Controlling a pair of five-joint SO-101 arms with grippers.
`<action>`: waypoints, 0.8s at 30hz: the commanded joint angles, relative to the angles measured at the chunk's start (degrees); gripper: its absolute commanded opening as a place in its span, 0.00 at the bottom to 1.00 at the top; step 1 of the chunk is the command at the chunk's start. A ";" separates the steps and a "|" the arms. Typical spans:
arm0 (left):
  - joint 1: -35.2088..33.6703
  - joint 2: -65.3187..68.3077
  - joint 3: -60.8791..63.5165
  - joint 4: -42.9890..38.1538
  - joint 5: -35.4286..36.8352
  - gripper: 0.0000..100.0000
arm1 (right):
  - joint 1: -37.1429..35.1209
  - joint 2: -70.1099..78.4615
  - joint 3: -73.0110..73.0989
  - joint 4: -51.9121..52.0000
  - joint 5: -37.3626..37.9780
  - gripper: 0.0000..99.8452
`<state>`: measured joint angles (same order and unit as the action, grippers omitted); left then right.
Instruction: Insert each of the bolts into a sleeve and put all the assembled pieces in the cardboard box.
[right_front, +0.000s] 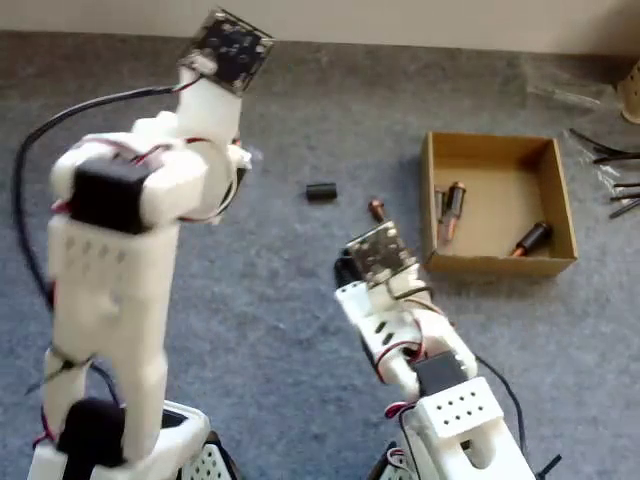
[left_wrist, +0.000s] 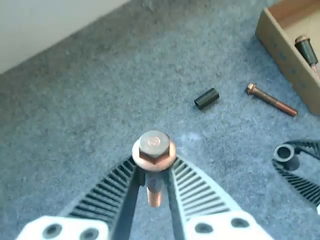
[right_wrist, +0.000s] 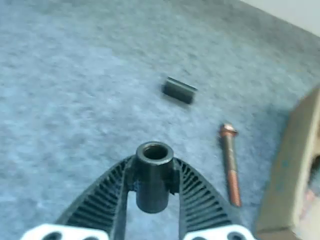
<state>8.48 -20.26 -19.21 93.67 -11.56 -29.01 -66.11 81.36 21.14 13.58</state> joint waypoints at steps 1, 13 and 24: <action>1.27 -7.16 -2.59 -2.20 0.09 0.05 | -4.35 -0.66 -1.27 -4.00 2.11 0.00; 1.36 -19.38 -0.84 -4.40 0.09 0.05 | -9.89 -0.84 -0.84 -18.68 7.21 0.00; 4.18 -40.84 40.84 -36.48 1.67 0.05 | -9.89 -0.84 -0.75 -24.04 -4.40 0.00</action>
<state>8.84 -55.52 10.86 69.23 -11.47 -38.33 -66.11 81.36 -0.75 10.33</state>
